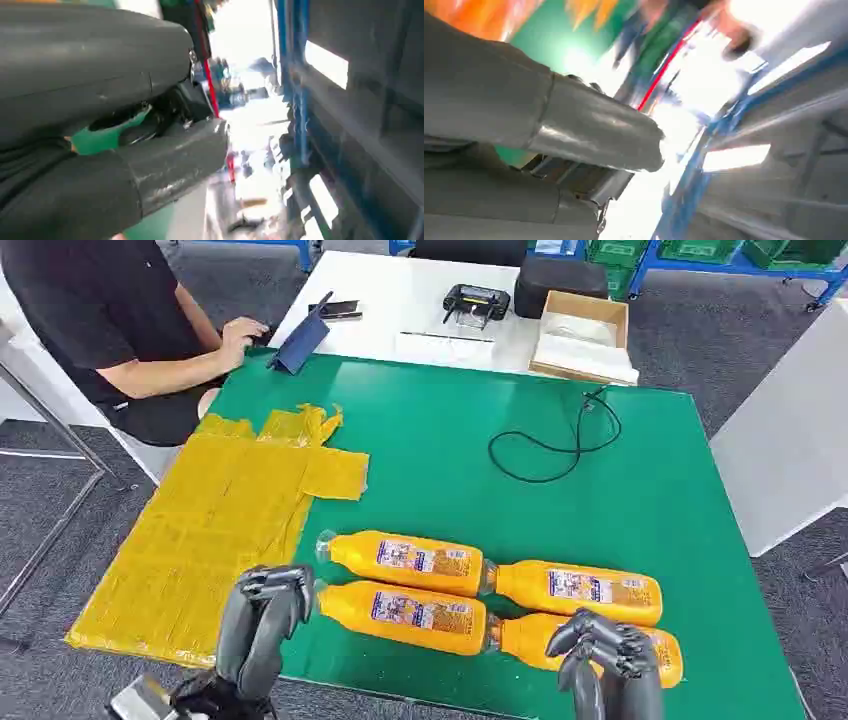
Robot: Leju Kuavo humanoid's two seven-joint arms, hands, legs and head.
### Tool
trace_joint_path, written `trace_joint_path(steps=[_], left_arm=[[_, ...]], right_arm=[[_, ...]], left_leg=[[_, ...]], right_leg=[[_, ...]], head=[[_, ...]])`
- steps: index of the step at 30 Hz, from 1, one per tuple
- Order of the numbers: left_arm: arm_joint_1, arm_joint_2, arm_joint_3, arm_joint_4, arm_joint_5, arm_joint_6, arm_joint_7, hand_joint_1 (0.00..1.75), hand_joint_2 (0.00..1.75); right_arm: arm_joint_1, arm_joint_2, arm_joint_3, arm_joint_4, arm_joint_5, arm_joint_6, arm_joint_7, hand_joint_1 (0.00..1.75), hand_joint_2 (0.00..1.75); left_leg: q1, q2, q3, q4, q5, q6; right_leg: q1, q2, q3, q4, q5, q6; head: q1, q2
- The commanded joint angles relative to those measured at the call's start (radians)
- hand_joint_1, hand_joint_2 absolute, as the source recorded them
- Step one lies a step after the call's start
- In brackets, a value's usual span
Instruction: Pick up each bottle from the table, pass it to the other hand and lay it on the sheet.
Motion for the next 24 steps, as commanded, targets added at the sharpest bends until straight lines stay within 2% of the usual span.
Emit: trace_joint_path(steps=[1, 5, 10, 20, 24], left_arm=[[0.09, -0.151, 0.227, 0.12, 0.001, -0.069, -0.003, 0.0, 0.0], [0.096, -0.151, 0.213, 0.107, 0.012, -0.037, 0.022, 0.0, 0.0], [0.109, -0.151, 0.243, 0.104, 0.04, -0.057, 0.028, 0.0, 0.0], [0.108, -0.151, 0.214, 0.111, -0.024, -0.048, 0.056, 0.0, 0.0], [0.112, -0.151, 0.201, 0.112, -0.051, 0.0, 0.146, 0.0, 0.0]], right_arm=[[0.054, 0.101, -0.091, 0.17, 0.032, 0.045, -0.021, 0.0, 0.0], [0.051, 0.111, -0.08, 0.196, 0.097, 0.086, 0.042, 0.0, 0.0], [0.056, 0.098, -0.051, 0.188, 0.084, 0.076, 0.051, 0.0, 0.0], [0.067, 0.1, -0.058, 0.165, 0.09, 0.072, 0.074, 0.0, 0.0], [0.089, 0.142, -0.108, 0.137, 0.09, 0.077, 0.127, 0.0, 0.0]], left_leg=[[0.002, -0.006, 0.005, -0.002, -0.001, -0.003], [0.001, -0.003, 0.002, -0.002, -0.002, -0.004], [0.002, -0.003, 0.003, -0.002, -0.003, -0.004], [0.002, -0.004, 0.003, -0.001, -0.003, -0.005], [0.002, -0.005, 0.002, -0.001, -0.003, -0.005]], right_leg=[[0.001, -0.003, 0.003, -0.003, -0.002, -0.003], [0.001, 0.0, -0.001, -0.002, -0.003, -0.001], [0.001, 0.001, 0.001, -0.002, -0.003, -0.002], [0.001, 0.001, 0.0, -0.001, -0.004, -0.002], [0.001, -0.001, 0.0, -0.001, -0.003, -0.002]], head=[[0.0, 0.0], [0.0, 0.0], [0.0, 0.0], [0.0, 0.0], [0.0, 0.0]])
